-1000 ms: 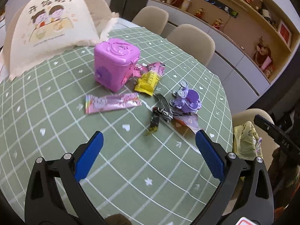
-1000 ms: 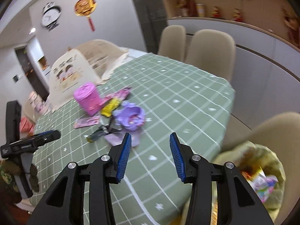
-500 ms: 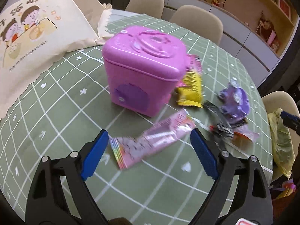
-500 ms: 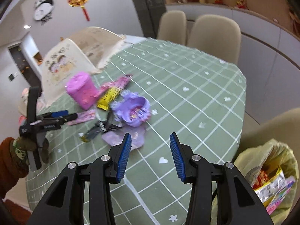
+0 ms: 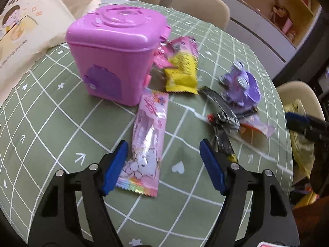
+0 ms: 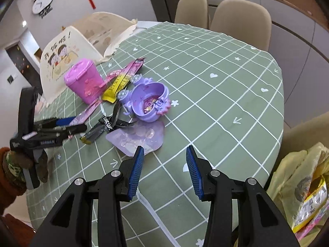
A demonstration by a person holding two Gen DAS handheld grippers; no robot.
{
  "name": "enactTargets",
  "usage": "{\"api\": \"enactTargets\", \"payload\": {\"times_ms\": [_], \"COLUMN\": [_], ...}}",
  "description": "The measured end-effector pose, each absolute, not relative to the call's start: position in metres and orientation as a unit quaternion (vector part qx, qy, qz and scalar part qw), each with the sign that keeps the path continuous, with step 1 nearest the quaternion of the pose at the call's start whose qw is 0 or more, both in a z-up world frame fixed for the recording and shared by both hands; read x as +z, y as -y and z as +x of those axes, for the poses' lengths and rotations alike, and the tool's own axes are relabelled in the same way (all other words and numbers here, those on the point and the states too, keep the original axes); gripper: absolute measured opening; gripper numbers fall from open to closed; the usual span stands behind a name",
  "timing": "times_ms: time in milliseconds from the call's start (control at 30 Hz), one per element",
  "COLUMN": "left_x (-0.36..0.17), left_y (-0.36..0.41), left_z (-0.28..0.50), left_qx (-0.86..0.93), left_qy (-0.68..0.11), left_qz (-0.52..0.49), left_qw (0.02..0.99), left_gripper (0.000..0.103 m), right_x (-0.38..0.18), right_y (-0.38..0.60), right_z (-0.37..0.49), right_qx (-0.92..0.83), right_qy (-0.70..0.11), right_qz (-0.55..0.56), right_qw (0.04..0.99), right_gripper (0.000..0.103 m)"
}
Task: Collect trash
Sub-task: 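Grasp the pink candy stick wrapper with left tool while right tool grasps black wrapper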
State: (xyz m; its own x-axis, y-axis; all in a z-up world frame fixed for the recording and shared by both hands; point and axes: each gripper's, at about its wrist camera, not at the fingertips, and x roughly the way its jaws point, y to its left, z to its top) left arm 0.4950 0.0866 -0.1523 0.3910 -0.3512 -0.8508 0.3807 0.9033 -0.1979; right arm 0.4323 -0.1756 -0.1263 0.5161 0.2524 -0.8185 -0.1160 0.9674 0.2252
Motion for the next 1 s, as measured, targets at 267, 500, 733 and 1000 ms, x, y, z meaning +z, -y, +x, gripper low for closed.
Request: {"api": "enactTargets", "payload": {"times_ms": [267, 500, 733, 1000], "left_x": [-0.151, -0.132, -0.111, -0.113], "left_y": [-0.097, -0.126, -0.159, -0.178], "left_z": [0.509, 0.474, 0.434, 0.411], "left_qx": [-0.154, -0.132, -0.095, -0.075], "left_qy": [-0.516, -0.514, -0.494, -0.491], "left_qz": [-0.039, -0.108, -0.15, -0.176], "left_qw": [0.842, 0.84, 0.851, 0.85], "left_gripper": [0.019, 0.013, 0.013, 0.013], "right_x": [-0.116, -0.112, -0.135, -0.158], "right_y": [0.152, 0.105, 0.057, 0.052], "right_z": [0.435, 0.459, 0.494, 0.502], "right_qx": [0.159, 0.233, 0.265, 0.23], "right_qy": [-0.457, -0.442, -0.455, -0.474], "right_qz": [0.028, -0.018, -0.056, -0.083], "right_qw": [0.875, 0.866, 0.848, 0.846], "right_gripper": [0.041, 0.041, 0.041, 0.041]}}
